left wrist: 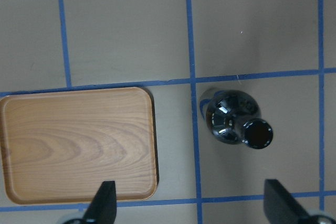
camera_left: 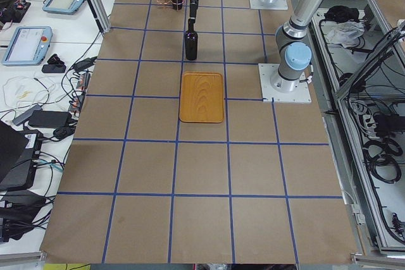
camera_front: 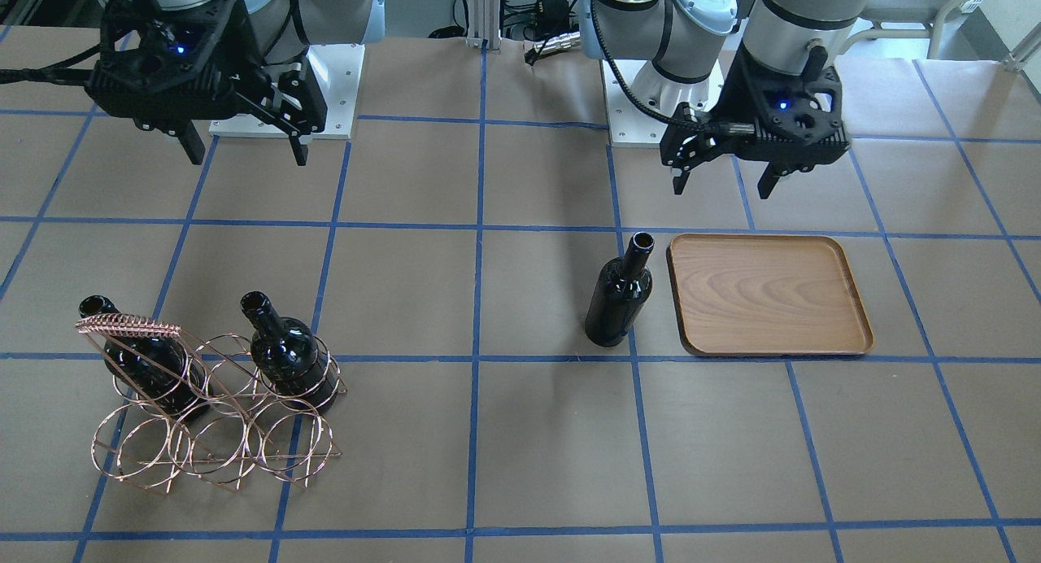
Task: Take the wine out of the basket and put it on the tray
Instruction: 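Raise the right gripper back over the rack while the left gripper moves to the bottle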
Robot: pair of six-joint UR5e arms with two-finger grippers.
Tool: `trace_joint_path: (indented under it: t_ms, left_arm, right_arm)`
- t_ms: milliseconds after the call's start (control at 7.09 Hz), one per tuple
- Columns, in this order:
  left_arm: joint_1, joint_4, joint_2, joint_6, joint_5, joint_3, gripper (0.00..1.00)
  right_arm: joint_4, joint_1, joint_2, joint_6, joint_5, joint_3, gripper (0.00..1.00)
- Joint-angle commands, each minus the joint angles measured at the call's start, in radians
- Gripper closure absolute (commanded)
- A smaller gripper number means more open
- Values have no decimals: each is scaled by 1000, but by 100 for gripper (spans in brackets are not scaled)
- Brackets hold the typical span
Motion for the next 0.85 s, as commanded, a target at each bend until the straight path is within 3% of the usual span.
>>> trace_joint_path:
  t_ms: [0,705]
  left_arm:
    - [-61,27,-42,-55,-12,-1,0]
    - [-85,70,-138,-46,-12,-19,0]
  right_arm:
    - [-49,-19,-10,-25,4,24,0]
    - [-35,-20,-14,-29,10,19,0]
